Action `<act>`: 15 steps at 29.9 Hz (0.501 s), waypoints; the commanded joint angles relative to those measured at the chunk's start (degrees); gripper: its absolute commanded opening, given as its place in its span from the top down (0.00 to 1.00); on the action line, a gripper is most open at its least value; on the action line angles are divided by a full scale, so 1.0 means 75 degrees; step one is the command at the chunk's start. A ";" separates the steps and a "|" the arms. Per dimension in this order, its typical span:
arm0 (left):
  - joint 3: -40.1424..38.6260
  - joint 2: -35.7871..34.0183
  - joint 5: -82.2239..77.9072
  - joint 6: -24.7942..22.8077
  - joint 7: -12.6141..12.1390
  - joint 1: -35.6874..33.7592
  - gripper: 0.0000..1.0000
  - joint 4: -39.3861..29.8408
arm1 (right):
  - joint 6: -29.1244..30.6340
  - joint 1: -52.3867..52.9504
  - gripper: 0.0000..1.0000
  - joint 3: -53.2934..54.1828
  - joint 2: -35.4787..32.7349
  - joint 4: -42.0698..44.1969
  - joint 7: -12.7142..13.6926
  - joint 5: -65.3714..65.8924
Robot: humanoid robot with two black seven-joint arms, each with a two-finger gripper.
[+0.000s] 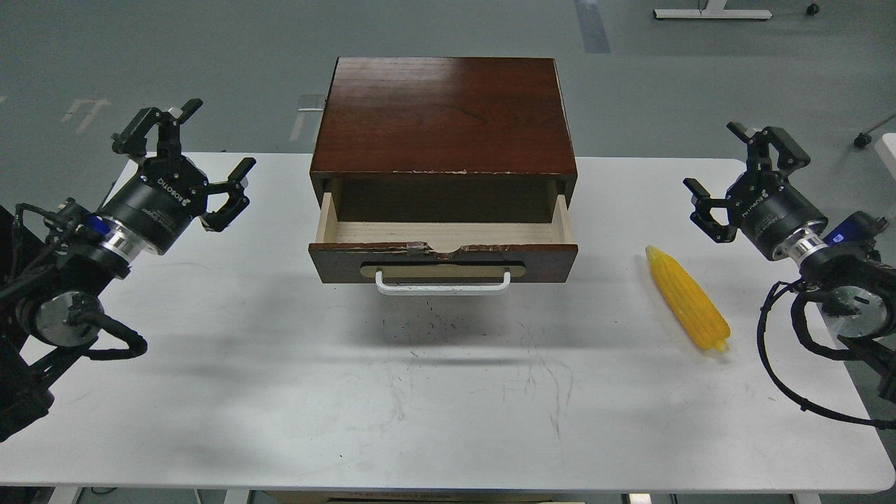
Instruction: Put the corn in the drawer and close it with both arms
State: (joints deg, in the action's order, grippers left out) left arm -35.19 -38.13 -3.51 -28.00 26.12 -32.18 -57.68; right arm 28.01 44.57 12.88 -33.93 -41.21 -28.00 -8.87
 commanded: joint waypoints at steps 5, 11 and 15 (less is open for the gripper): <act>-0.0007 0.0127 0.0000 0.0000 -0.0026 0.0002 0.02 0.0074 | -0.0001 -0.0013 0.02 -0.0006 -0.0012 -0.0001 0.0001 0.0011; -0.0007 -0.0002 -0.0012 0.0000 -0.0003 -0.0069 0.02 0.0238 | -0.0001 -0.0013 0.02 -0.0041 -0.0035 -0.0013 0.0001 0.0023; -0.0077 -0.0236 0.0000 0.0000 0.0033 -0.0139 0.02 0.0716 | -0.0001 0.0011 0.01 -0.0088 -0.0082 -0.0036 0.0001 0.0035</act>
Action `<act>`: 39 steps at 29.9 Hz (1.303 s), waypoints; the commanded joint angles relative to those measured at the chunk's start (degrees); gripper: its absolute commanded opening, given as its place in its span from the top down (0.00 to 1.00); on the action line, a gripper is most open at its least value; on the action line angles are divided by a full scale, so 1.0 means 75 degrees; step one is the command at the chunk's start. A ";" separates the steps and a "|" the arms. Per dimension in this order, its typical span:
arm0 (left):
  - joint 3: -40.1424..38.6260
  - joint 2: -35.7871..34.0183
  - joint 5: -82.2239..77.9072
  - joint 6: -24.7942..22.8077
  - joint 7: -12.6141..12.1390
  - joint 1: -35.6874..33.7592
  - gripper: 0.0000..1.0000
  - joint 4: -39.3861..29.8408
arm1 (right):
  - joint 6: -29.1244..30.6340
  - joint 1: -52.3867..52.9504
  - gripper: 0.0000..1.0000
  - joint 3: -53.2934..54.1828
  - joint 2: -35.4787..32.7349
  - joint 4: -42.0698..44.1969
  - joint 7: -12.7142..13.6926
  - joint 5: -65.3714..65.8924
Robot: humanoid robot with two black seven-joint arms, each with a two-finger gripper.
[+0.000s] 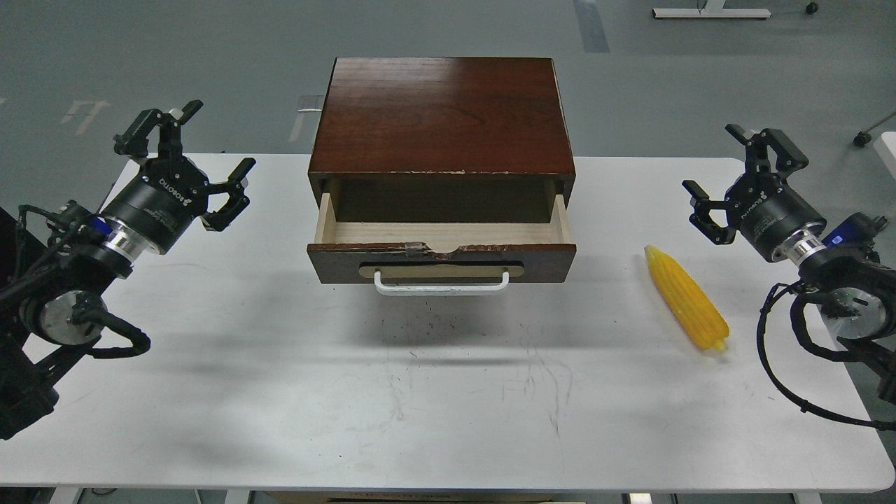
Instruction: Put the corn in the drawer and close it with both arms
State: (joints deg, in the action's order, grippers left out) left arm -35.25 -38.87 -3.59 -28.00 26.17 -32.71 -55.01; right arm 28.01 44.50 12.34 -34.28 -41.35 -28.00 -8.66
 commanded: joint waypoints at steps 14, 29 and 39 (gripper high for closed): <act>-0.0128 -0.1075 -0.0014 0.0000 0.0027 -0.0549 0.02 -0.0187 | -0.0001 0.0020 0.01 -0.0017 -0.0234 -0.0135 0.0001 0.0042; -0.0128 -0.0818 -0.0072 0.0000 0.0027 -0.0514 0.02 -0.0247 | -0.0001 0.0886 0.00 -0.0063 -0.2130 -0.1306 0.0001 0.3827; -0.0116 -0.0571 -0.0072 0.0000 0.0038 -0.0432 0.02 -0.0247 | -0.0001 0.1227 0.00 -0.0122 -0.2683 -0.1331 0.0001 1.0316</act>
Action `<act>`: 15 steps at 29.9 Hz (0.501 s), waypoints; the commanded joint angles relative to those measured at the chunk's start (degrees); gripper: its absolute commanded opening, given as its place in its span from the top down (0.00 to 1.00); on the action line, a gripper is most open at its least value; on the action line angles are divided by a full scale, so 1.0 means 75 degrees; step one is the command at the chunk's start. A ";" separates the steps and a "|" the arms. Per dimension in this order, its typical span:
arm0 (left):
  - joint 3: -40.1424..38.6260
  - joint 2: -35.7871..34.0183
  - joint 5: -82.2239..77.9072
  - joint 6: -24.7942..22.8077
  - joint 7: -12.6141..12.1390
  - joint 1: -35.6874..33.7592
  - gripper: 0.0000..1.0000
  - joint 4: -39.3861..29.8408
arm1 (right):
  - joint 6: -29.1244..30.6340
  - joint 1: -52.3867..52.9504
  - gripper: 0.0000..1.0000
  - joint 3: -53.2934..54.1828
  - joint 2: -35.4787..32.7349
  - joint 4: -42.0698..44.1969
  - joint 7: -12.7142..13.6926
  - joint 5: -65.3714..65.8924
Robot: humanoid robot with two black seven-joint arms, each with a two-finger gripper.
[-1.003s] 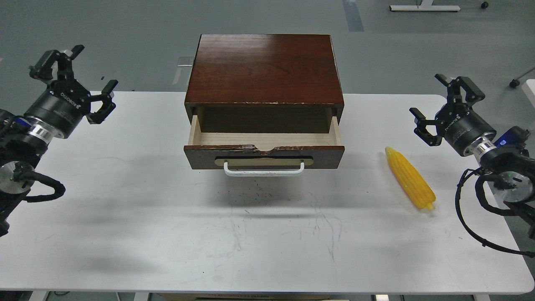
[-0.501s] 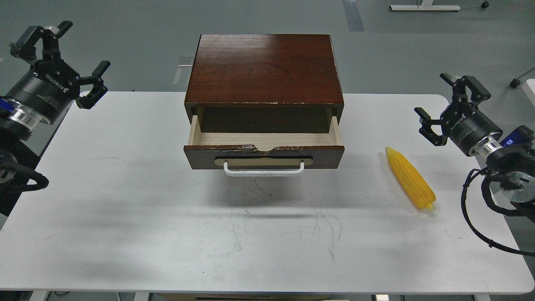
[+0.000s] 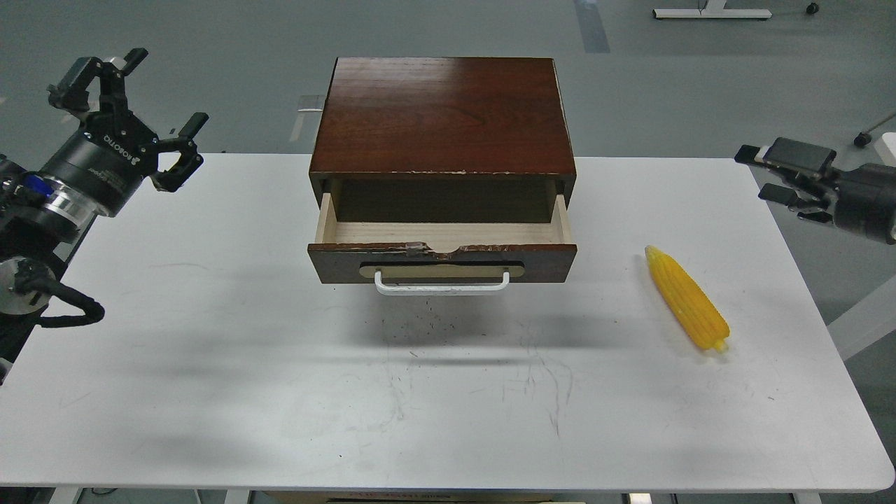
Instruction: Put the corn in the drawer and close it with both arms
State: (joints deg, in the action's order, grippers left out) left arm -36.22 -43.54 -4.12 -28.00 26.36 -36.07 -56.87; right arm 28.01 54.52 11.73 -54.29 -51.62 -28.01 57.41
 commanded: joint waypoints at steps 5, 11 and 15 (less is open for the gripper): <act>0.0012 0.0109 -0.0002 0.0000 0.0012 0.0028 0.02 0.0000 | -0.0639 -0.0132 0.00 -0.1210 0.0276 0.0086 0.0001 0.2833; 0.0001 0.0133 -0.0002 0.0000 0.0012 0.0028 0.02 0.0000 | -0.1262 -0.0003 0.00 -0.2290 0.1402 0.0871 0.0001 0.2916; 0.0001 0.0145 -0.0002 0.0000 0.0012 0.0039 0.02 0.0000 | -0.1273 0.0055 0.00 -0.2372 0.1776 0.1047 0.0001 0.2916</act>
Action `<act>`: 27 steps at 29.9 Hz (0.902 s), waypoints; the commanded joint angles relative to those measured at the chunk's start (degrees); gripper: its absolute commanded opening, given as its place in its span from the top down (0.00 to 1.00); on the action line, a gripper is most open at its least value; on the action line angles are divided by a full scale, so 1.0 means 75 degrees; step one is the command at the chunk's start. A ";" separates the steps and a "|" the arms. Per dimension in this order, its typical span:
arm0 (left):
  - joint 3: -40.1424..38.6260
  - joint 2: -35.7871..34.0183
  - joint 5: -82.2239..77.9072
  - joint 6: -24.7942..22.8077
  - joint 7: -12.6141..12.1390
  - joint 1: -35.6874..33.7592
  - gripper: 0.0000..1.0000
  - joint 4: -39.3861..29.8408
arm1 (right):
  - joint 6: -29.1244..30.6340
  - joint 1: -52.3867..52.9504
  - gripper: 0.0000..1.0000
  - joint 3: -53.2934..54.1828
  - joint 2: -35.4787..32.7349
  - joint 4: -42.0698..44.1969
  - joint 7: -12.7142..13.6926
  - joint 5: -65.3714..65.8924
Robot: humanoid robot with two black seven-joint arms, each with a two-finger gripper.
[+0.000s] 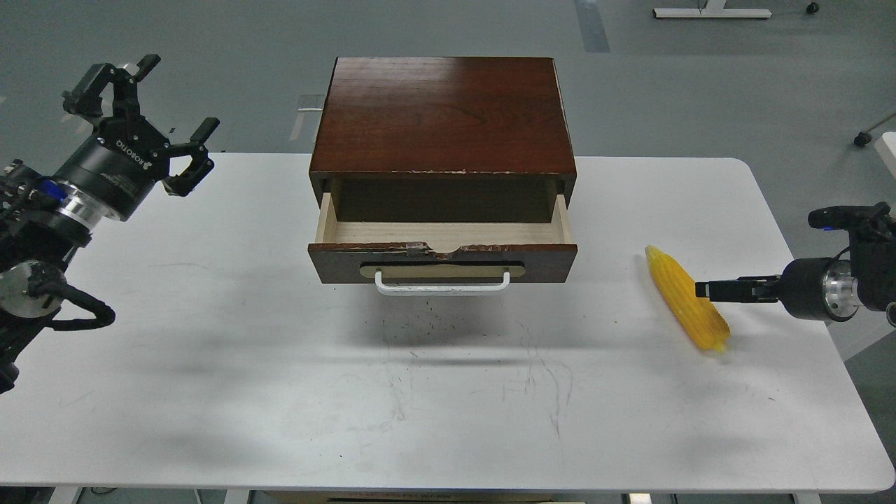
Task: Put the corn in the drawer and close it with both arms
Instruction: 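Reach the right gripper down to the yellow corn cob and grasp it, then lift the corn cob with the right gripper and carry it over the box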
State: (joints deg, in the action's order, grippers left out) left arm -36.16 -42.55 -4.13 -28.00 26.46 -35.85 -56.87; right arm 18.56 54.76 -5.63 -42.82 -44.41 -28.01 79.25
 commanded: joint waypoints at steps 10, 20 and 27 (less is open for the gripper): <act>-0.0007 -0.0023 0.0000 0.0000 -0.0001 0.0045 0.02 0.0000 | -0.0037 0.0047 0.14 -0.0445 0.0471 0.0086 0.0001 0.0004; -0.0007 -0.0023 -0.0058 0.0000 -0.0001 0.0045 0.02 -0.0012 | -0.0037 0.0058 0.84 -0.0586 0.0389 0.0028 0.0001 0.0004; -0.0007 -0.0069 -0.0058 0.0000 -0.0001 0.0045 0.02 -0.0023 | -0.0037 0.1181 0.88 -0.0516 -0.0185 -0.0534 0.0001 -0.0054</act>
State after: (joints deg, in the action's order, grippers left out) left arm -36.21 -42.89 -4.57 -28.00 26.46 -35.51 -57.03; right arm 18.30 58.76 -9.96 -41.99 -46.39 -28.00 79.15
